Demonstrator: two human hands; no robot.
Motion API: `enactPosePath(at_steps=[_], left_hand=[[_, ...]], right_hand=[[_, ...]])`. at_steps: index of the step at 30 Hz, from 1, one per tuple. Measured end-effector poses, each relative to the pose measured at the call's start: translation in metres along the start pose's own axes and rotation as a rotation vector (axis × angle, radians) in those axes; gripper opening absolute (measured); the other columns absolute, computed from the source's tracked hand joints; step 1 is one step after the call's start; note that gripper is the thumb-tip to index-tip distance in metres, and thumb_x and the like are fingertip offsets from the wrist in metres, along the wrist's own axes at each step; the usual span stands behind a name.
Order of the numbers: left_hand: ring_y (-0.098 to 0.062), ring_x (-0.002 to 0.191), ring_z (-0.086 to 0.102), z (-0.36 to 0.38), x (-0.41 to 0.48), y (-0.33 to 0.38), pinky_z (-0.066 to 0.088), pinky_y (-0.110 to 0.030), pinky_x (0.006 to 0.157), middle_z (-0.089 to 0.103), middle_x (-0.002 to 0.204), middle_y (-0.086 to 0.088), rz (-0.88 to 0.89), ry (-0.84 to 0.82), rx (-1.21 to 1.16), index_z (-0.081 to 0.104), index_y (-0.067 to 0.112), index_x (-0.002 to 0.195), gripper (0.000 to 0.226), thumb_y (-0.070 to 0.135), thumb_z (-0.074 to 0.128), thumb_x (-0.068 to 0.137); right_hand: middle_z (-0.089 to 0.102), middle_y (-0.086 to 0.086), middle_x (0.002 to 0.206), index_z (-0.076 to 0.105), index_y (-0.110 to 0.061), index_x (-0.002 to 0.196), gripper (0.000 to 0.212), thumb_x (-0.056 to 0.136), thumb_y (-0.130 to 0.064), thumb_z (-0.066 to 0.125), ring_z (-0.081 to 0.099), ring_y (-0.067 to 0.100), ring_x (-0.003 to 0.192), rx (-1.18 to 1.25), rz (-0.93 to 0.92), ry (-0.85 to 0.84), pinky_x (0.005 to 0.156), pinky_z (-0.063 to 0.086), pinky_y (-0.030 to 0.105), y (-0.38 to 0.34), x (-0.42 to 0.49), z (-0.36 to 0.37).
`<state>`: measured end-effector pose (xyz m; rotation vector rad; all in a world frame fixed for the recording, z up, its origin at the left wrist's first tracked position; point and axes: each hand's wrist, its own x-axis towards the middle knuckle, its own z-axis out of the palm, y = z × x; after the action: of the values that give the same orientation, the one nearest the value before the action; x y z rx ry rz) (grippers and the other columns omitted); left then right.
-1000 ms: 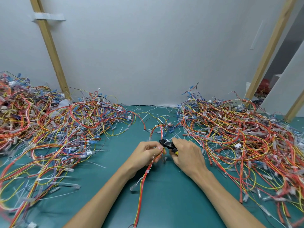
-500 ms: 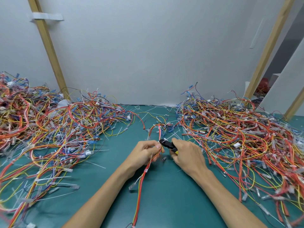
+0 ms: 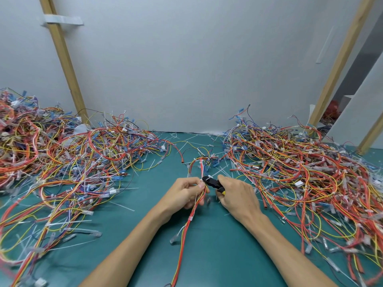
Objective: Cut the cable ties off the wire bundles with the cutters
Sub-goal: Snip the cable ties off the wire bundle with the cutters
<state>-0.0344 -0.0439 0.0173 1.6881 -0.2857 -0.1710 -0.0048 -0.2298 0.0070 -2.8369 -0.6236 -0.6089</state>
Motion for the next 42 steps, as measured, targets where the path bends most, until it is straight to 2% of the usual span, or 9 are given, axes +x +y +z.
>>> enactPosePath(at_steps=[6,15,20,23,25,28,32,38,42], left_hand=[[-0.014,0.049,0.036,-0.001,0.0,-0.001,0.029,-0.019,0.045,0.063,0.063,-0.006,0.01,-0.018,-0.007,0.063,0.018,0.08,0.026,0.024,0.049,0.102],[-0.011,0.047,0.035,0.0,-0.001,0.0,0.028,-0.017,0.045,0.06,0.061,-0.001,0.1,0.024,-0.024,0.065,0.015,0.084,0.026,0.023,0.048,0.102],[-0.009,0.045,0.032,0.0,0.002,-0.002,0.026,-0.016,0.043,0.056,0.058,0.001,0.144,0.098,-0.053,0.061,0.004,0.089,0.027,0.024,0.048,0.102],[-0.009,0.044,0.032,0.0,0.002,-0.002,0.026,-0.016,0.042,0.054,0.058,0.001,0.177,0.101,-0.072,0.061,0.009,0.09,0.025,0.025,0.046,0.102],[-0.009,0.044,0.032,0.001,0.002,-0.002,0.026,-0.016,0.043,0.053,0.059,0.001,0.197,0.097,-0.073,0.062,0.01,0.09,0.026,0.029,0.047,0.1],[-0.011,0.045,0.031,0.001,0.001,-0.003,0.027,-0.017,0.043,0.053,0.06,0.001,0.218,0.094,-0.079,0.061,0.012,0.088,0.025,0.03,0.047,0.099],[-0.013,0.046,0.028,-0.001,0.0,-0.006,0.024,-0.02,0.043,0.052,0.059,-0.001,0.208,0.114,-0.085,0.056,0.008,0.086,0.024,0.023,0.046,0.102],[-0.014,0.048,0.028,-0.002,0.001,-0.007,0.023,-0.024,0.046,0.051,0.06,0.0,0.177,0.12,-0.061,0.053,0.01,0.085,0.023,0.02,0.043,0.103],[-0.014,0.048,0.028,-0.001,0.0,-0.006,0.022,-0.029,0.047,0.05,0.06,0.0,0.169,0.122,-0.066,0.053,0.008,0.087,0.023,0.02,0.043,0.104]], right_hand=[[0.063,0.002,0.079,0.043,-0.019,0.084,0.02,0.088,-0.024,0.062,0.06,0.03,0.073,0.014,-0.013,0.021,0.059,0.034,0.034,-0.001,-0.001,-0.003],[0.058,-0.005,0.075,0.039,-0.024,0.082,0.022,0.085,-0.028,0.06,0.055,0.025,0.07,0.166,0.01,0.055,0.057,0.04,0.034,-0.006,-0.004,-0.004],[0.058,-0.008,0.085,0.051,-0.024,0.095,0.017,0.081,-0.022,0.061,0.052,0.019,0.078,0.345,0.069,0.059,0.063,0.043,0.033,-0.017,-0.003,-0.003],[0.059,-0.012,0.085,0.057,-0.025,0.092,0.028,0.071,-0.011,0.069,0.052,0.008,0.078,0.563,0.192,0.125,0.068,0.037,0.011,-0.019,-0.001,-0.004],[0.057,-0.011,0.085,0.06,-0.024,0.085,0.026,0.068,-0.01,0.074,0.052,0.003,0.078,0.6,0.232,0.157,0.068,0.033,0.006,-0.019,-0.001,-0.004],[0.056,-0.012,0.089,0.066,-0.027,0.087,0.017,0.071,-0.027,0.073,0.052,0.007,0.084,0.504,0.252,0.163,0.073,0.034,0.017,-0.017,-0.003,-0.004],[0.061,-0.012,0.093,0.061,-0.039,0.107,0.039,0.071,-0.054,0.054,0.056,0.018,0.093,0.228,0.28,0.067,0.072,0.033,0.029,-0.016,-0.006,-0.003],[0.051,-0.011,0.104,0.05,-0.03,0.123,0.051,0.073,-0.031,0.061,0.051,0.017,0.104,0.337,0.227,-0.097,0.078,0.037,0.027,-0.003,-0.005,-0.001],[0.049,-0.009,0.095,0.052,-0.027,0.108,0.034,0.076,-0.028,0.063,0.048,0.017,0.097,0.391,0.228,-0.088,0.076,0.035,0.028,0.002,-0.004,0.0]])
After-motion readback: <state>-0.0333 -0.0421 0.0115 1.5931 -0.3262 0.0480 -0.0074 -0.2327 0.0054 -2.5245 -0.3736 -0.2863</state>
